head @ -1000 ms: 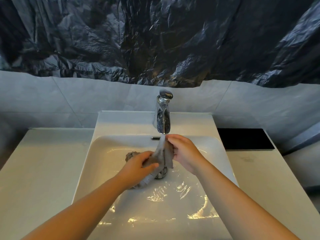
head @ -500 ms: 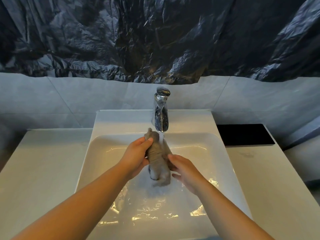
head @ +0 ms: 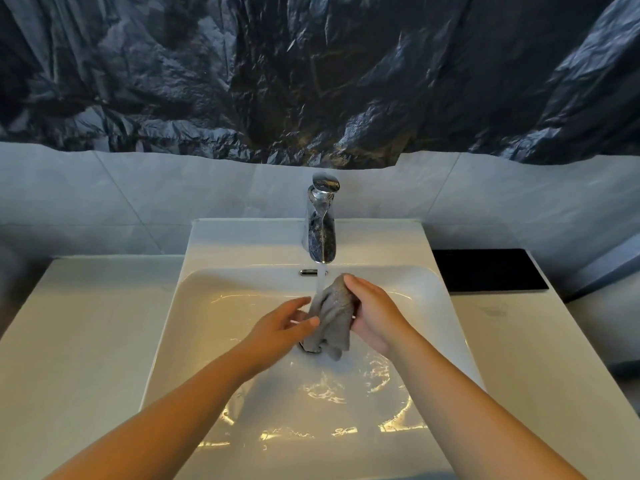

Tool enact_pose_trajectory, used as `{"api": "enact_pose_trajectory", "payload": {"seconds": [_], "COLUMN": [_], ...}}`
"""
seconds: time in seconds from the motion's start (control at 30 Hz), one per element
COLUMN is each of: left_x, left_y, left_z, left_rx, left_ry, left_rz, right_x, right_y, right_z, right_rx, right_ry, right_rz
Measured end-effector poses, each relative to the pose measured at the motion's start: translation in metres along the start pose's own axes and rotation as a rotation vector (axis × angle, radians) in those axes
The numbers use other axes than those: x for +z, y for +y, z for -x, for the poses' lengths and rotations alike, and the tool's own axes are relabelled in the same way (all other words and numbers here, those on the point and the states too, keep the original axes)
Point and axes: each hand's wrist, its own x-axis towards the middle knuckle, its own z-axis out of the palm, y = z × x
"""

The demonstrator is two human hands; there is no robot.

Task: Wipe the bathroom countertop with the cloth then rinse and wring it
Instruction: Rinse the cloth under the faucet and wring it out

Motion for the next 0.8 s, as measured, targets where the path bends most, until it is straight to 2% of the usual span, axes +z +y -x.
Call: {"api": "enact_pose_trajectory", "payload": {"seconds": [0.1,0.17,0.23,0.33,0.43,0.5,0.6,0.7,0.8], "left_x": [0.002,-0.003,-0.005,0.0,0.006,0.006,0.007,0.004,-0.001], "left_y": [0.004,0.009,0.012,0.012,0.009,0.005,0.005,0.003,0.001], "left_z": [-0.005,-0.008,-0.009,-0.008,-0.008,-0.01,-0.011,-0.021,-0.032], "left_rx": [-0.041,-0.103,-0.114,-0.079,-0.102,-0.154,-0.105,-0.151,-0.239], "left_ry": [0.141,0.109,-0.006,-0.097,-0.115,-0.109,-0.008,0.173,0.227], "left_rz": [0.126,0.328,0.36,0.2,0.329,0.41,0.542,0.744,0.875], "right_x": [-0.005,-0.007,-0.005,0.002,0.004,0.006,0.007,0.011,0.016], "right_y": [-0.002,0.001,0.005,0.005,-0.002,-0.004,-0.002,0.004,0.016], "right_z": [-0.006,-0.005,-0.002,-0.001,-0.004,-0.005,-0.008,-0.006,-0.001], "right_rx": [-0.051,-0.088,-0.07,0.005,-0.006,-0.053,-0.179,-0.154,-0.112], "right_ry": [0.061,0.087,0.077,0.002,-0.038,-0.003,0.135,0.158,0.106], "right_rz": [0.186,0.34,0.247,-0.048,-0.165,0.004,0.356,0.4,0.394]}}
